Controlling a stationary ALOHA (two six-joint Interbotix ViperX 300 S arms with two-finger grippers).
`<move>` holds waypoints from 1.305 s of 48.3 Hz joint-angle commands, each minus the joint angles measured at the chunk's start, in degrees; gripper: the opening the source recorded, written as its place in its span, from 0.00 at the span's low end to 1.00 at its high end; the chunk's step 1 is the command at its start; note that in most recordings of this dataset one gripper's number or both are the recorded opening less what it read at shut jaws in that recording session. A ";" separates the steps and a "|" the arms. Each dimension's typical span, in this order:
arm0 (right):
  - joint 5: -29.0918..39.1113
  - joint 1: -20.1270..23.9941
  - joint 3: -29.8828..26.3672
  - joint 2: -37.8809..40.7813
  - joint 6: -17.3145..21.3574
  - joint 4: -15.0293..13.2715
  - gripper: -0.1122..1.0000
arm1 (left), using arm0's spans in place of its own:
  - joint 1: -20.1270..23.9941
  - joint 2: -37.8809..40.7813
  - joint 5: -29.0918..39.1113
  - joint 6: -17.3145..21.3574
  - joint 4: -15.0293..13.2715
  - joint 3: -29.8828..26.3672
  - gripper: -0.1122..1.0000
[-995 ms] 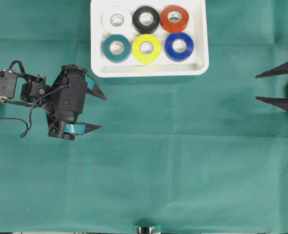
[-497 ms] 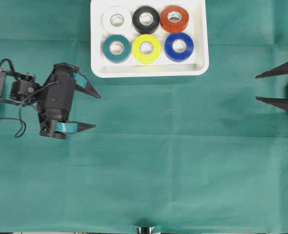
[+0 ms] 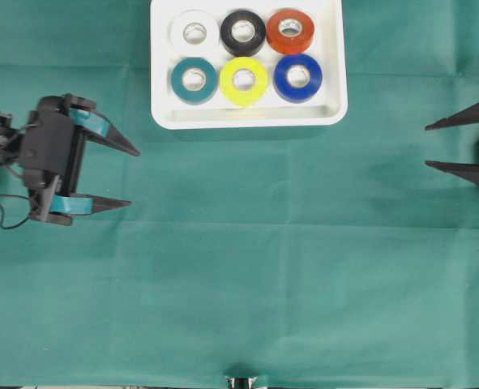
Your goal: Put the tape into the white case with the left arm.
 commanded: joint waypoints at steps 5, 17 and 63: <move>-0.35 0.00 -0.62 0.44 0.09 -0.09 0.99 | -0.09 -4.31 -0.53 -0.26 -0.26 1.58 0.94; -0.35 -0.09 -0.62 0.44 0.09 0.00 0.99 | -0.09 -8.79 -0.53 -3.34 -0.26 3.96 0.94; -0.35 0.00 -0.62 0.35 0.09 0.00 0.99 | 3.16 -31.82 -0.09 -4.22 -0.18 16.00 0.94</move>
